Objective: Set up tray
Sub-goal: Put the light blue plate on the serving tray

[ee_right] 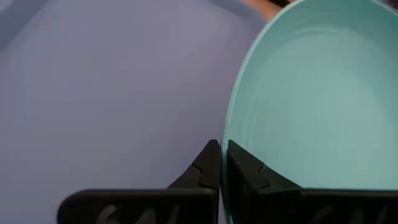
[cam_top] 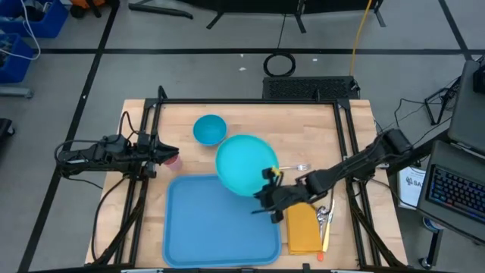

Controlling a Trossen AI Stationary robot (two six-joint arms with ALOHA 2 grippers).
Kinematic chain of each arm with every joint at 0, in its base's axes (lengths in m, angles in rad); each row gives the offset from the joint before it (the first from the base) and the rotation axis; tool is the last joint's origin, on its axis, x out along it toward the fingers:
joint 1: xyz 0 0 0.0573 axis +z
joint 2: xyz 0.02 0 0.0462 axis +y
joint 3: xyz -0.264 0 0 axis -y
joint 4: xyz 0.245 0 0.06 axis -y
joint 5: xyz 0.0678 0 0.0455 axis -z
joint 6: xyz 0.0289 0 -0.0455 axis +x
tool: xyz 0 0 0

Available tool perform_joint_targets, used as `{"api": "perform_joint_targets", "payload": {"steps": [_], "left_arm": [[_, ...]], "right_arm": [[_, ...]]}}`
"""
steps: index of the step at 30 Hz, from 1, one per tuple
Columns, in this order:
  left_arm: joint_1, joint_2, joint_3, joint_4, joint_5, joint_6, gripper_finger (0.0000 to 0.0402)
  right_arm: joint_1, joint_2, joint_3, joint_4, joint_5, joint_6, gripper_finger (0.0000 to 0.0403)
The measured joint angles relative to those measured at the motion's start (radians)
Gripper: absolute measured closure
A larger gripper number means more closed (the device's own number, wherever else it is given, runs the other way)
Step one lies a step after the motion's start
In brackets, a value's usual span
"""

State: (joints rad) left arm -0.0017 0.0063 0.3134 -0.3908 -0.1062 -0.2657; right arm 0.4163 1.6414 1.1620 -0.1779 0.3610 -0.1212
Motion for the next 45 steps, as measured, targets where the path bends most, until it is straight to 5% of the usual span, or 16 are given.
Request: {"api": "perform_joint_targets", "payload": {"steps": [12,45], "left_arm": [[0.0,0.0,0.0,-0.001,0.0,0.0,0.0341],[0.0,0.0,0.0,0.0,0.0,0.0,0.0341]], "right_arm": [[0.058,0.221,0.272,-0.112,-0.164,-0.004,0.0403],[0.074,0.412,0.319,0.056,-0.467,0.011,0.0403]]}}
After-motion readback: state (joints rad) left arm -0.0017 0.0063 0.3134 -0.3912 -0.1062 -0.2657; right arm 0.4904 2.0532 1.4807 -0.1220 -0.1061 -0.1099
